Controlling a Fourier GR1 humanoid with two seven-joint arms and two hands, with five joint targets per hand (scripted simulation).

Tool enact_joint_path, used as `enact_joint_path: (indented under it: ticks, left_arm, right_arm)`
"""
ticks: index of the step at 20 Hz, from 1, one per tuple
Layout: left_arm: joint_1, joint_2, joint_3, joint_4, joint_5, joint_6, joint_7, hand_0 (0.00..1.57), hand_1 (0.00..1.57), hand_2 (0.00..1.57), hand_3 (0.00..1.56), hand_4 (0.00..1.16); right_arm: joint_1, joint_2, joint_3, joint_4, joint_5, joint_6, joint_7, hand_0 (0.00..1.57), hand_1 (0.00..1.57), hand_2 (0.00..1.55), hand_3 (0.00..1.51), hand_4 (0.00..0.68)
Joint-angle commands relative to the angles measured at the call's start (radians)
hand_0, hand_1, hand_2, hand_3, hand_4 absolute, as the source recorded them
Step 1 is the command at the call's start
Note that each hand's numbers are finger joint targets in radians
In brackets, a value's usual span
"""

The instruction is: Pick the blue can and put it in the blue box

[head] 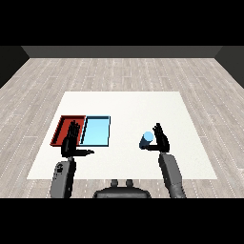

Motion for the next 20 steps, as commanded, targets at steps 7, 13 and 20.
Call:
enact_joint_path:
  ticks: [7, 13, 20]
  left_arm:
    - [-0.006, -0.002, 0.008, 0.067, -0.021, -0.007, -0.073, 0.00, 0.00, 0.00, 0.00, 0.00]
    - [0.004, -0.016, -0.001, 0.029, -0.006, 0.008, -0.026, 0.00, 0.00, 0.00, 0.00, 0.00]
    - [-0.038, 0.008, 0.023, 0.032, 0.018, -0.005, 0.007, 0.00, 0.00, 0.00, 0.00, 0.00]
  right_arm:
    - [-0.082, 0.025, -0.005, 0.130, -0.036, -0.021, 0.015, 0.00, 0.00, 0.00, 0.00, 0.000]
    - [-0.187, 0.022, -0.016, 0.296, -0.057, -0.036, -0.064, 0.00, 0.00, 0.00, 0.00, 0.000]
    - [-0.150, 0.034, 0.010, 0.210, -0.035, -0.220, -0.060, 1.27, 1.27, 1.39, 1.37, 0.437]
